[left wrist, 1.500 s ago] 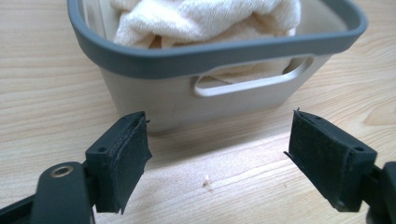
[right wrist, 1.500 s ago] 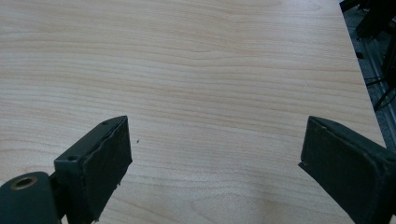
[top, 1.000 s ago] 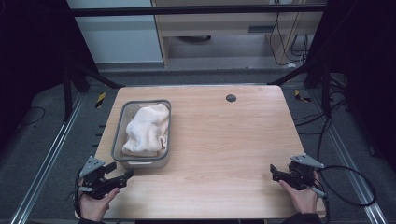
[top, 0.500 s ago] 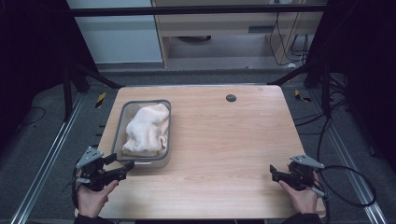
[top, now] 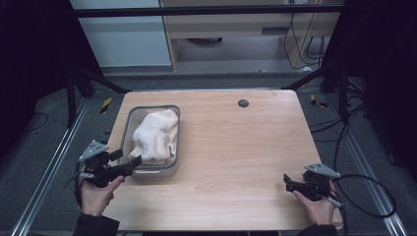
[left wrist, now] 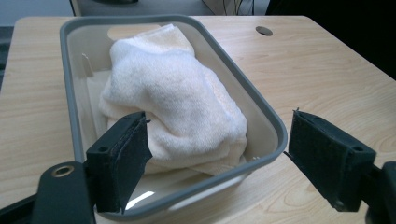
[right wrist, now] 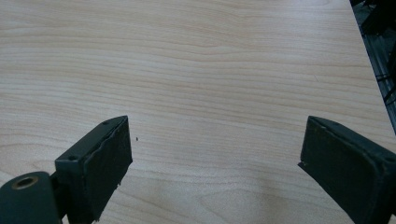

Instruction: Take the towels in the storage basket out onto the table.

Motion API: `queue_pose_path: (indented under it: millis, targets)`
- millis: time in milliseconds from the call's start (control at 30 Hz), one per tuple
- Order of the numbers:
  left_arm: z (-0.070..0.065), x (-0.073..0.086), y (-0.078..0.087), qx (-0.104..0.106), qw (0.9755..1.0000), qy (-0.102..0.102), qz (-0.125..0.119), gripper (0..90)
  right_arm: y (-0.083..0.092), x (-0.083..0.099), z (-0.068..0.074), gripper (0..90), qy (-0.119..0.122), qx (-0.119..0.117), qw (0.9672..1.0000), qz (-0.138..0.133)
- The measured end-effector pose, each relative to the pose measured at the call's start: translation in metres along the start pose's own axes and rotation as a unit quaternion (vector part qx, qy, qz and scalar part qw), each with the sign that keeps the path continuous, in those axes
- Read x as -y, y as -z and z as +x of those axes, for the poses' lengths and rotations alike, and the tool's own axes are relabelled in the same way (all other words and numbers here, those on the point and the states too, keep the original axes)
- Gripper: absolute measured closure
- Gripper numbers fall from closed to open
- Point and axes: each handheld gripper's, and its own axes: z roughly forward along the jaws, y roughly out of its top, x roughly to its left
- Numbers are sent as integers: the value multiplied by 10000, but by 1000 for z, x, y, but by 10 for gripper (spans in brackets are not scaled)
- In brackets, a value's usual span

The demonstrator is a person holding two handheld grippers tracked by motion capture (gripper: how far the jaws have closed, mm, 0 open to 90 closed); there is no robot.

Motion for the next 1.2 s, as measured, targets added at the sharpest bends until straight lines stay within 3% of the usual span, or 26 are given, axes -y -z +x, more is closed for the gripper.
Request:
queue_pose_path:
  millis: [333,667,1000,1200]
  targets:
    - [2,-29,-7,-12,9996,-146,238,191,-2,0,0,86,55,-22,10000,53]
    - [5,-47,-15,-34,9992,-178,352,186,-3,0,1,84,94,-10,9999,97]
    - [1,-64,-25,-75,9972,-378,648,179,-5,0,2,84,139,-18,9998,152]
    - [-3,-70,-38,-98,9945,-474,930,172,-5,1,2,84,169,-20,9997,177]
